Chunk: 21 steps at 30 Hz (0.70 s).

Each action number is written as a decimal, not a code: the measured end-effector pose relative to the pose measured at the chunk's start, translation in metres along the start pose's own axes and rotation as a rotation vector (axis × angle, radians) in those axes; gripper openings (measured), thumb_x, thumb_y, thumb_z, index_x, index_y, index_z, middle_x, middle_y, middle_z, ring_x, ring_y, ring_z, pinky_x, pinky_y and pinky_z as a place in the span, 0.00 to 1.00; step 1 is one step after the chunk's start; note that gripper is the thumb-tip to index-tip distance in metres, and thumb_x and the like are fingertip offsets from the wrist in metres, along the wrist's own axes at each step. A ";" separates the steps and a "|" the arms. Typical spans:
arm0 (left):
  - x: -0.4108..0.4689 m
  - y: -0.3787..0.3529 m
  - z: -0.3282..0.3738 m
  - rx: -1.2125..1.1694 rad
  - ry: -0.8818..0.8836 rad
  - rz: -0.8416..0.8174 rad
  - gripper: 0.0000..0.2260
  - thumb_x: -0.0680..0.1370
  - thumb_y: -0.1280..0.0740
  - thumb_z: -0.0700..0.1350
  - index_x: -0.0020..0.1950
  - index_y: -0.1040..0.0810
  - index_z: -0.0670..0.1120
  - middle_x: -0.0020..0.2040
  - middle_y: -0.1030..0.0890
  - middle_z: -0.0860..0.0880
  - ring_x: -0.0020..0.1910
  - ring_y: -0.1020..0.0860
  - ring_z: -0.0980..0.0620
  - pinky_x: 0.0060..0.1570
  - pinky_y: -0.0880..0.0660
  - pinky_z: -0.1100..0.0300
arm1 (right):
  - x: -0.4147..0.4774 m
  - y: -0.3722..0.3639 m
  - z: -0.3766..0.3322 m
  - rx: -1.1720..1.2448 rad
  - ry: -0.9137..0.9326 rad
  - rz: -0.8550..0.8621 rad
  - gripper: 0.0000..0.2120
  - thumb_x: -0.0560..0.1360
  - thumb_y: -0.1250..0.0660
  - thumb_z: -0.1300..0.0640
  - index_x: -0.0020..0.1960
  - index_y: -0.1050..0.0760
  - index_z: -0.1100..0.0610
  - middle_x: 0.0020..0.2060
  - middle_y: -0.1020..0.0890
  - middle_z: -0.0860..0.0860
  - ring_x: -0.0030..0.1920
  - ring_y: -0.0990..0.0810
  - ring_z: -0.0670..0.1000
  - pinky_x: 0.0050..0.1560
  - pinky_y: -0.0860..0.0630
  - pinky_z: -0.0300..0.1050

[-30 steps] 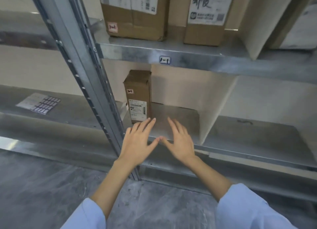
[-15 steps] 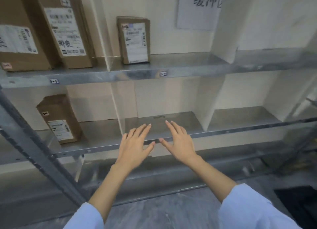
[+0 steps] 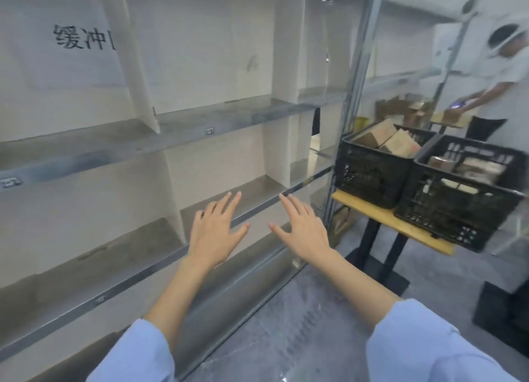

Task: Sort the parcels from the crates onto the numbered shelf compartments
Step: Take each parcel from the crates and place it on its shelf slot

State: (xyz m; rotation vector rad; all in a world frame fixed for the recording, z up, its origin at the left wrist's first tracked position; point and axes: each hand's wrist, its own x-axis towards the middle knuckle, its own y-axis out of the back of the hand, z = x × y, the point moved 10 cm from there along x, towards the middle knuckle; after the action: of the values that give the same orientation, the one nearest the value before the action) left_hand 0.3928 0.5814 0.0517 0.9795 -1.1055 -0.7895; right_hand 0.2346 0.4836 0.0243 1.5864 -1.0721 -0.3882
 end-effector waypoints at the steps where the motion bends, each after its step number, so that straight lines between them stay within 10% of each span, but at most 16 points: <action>1: 0.015 -0.006 0.020 -0.013 -0.034 -0.003 0.31 0.80 0.44 0.63 0.80 0.50 0.57 0.79 0.42 0.55 0.73 0.37 0.50 0.70 0.40 0.51 | 0.001 0.010 0.024 0.000 -0.037 0.016 0.36 0.79 0.43 0.34 0.81 0.52 0.46 0.80 0.45 0.48 0.77 0.43 0.54 0.70 0.35 0.55; 21: 0.308 -0.153 0.346 -0.295 -0.523 -0.058 0.31 0.80 0.45 0.64 0.80 0.50 0.57 0.80 0.43 0.54 0.76 0.41 0.51 0.71 0.41 0.50 | 0.104 0.132 0.396 -0.137 -0.554 0.211 0.35 0.80 0.44 0.35 0.81 0.51 0.47 0.80 0.45 0.48 0.78 0.45 0.53 0.72 0.37 0.55</action>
State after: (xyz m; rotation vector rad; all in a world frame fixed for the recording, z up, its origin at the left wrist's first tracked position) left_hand 0.1382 0.1659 0.0674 0.5672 -1.3577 -1.2620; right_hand -0.0561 0.1665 0.0472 1.2540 -1.5800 -0.7663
